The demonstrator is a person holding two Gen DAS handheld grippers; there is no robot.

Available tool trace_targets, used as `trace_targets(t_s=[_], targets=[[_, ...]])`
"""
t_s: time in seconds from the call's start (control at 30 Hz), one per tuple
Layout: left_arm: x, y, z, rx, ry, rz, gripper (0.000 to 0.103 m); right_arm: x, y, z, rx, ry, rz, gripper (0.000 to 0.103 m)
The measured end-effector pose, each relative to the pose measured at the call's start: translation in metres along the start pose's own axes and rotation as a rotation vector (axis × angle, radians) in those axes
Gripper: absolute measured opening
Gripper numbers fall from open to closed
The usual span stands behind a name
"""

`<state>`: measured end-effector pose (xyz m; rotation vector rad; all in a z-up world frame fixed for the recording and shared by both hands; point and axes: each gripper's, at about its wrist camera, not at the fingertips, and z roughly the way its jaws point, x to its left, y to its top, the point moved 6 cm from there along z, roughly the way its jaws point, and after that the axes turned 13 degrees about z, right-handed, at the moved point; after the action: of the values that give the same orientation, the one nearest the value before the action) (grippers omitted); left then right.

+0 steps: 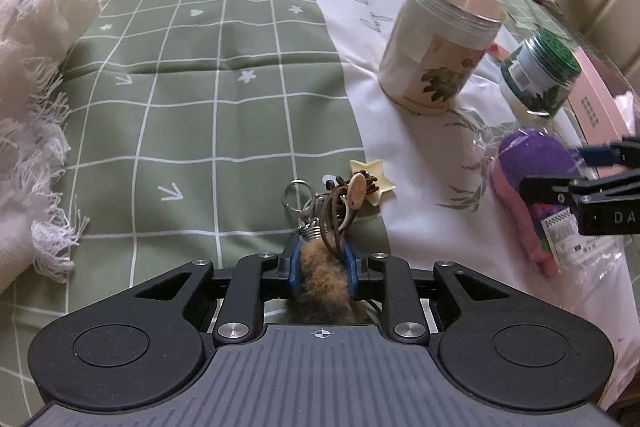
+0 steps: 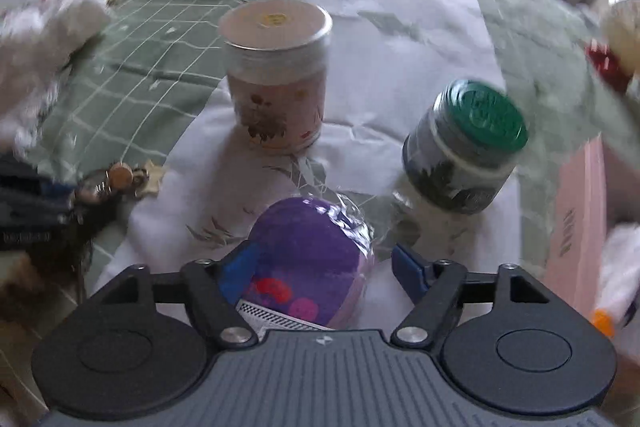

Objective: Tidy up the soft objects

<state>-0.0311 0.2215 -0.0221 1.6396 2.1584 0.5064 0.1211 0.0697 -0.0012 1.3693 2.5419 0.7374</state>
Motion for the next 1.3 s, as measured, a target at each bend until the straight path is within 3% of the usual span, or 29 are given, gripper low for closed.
trace_targets(t_s=[0.17, 0.27, 0.37, 0.47, 0.53, 0.63, 0.8, 0.83, 0.87, 0.9, 0.97, 1.03, 1.07, 1.17, 1.3], targets=[[-0.003, 0.0, -0.006, -0.015, 0.009, -0.002, 0.02, 0.006, -0.014, 0.004, 0.049, 0.029, 0.034, 0.078], [0.0, -0.003, -0.009, 0.013, -0.026, -0.027, 0.02, 0.012, -0.018, 0.001, 0.021, -0.007, -0.008, 0.079], [0.0, -0.007, -0.01, 0.046, -0.05, -0.012, 0.021, 0.016, -0.012, -0.025, -0.13, -0.1, -0.072, 0.078], [0.0, -0.01, -0.01, 0.054, -0.071, 0.007, 0.023, 0.031, -0.01, -0.048, -0.236, -0.07, -0.152, 0.078], [0.001, -0.012, -0.011, 0.056, -0.094, 0.012, 0.023, 0.046, -0.011, -0.046, -0.171, 0.023, -0.166, 0.078], [0.004, -0.016, -0.014, 0.044, -0.135, 0.032, 0.023, 0.067, -0.007, -0.027, 0.018, 0.205, -0.042, 0.078], [0.004, -0.024, -0.018, -0.022, -0.149, 0.064, 0.023, 0.096, 0.015, 0.013, 0.184, 0.359, 0.17, 0.073], [0.004, -0.024, -0.019, -0.027, -0.147, 0.07, 0.023, 0.103, 0.017, 0.026, 0.234, 0.367, 0.186, 0.069], [0.003, -0.025, -0.02, -0.028, -0.146, 0.07, 0.023, 0.111, 0.014, 0.037, 0.277, 0.366, 0.186, 0.05], [0.003, -0.025, -0.021, -0.028, -0.148, 0.065, 0.023, 0.116, 0.011, 0.046, 0.32, 0.362, 0.172, 0.04], [0.005, -0.027, -0.022, -0.032, -0.155, 0.043, 0.023, 0.121, 0.007, 0.047, 0.319, 0.33, 0.107, 0.015], [0.006, -0.028, -0.023, -0.037, -0.159, 0.032, 0.023, 0.114, 0.008, 0.042, 0.277, 0.27, 0.043, 0.013], [0.007, -0.029, -0.023, -0.038, -0.16, 0.027, 0.023, 0.105, 0.01, 0.041, 0.246, 0.211, 0.022, 0.004], [0.006, -0.028, -0.023, -0.034, -0.149, 0.019, 0.023, 0.077, 0.016, 0.04, 0.159, 0.018, -0.048, 0.001], [0.0, -0.028, -0.019, -0.025, -0.112, 0.014, 0.023, 0.064, 0.018, 0.017, 0.143, 0.118, -0.019, 0.004]])
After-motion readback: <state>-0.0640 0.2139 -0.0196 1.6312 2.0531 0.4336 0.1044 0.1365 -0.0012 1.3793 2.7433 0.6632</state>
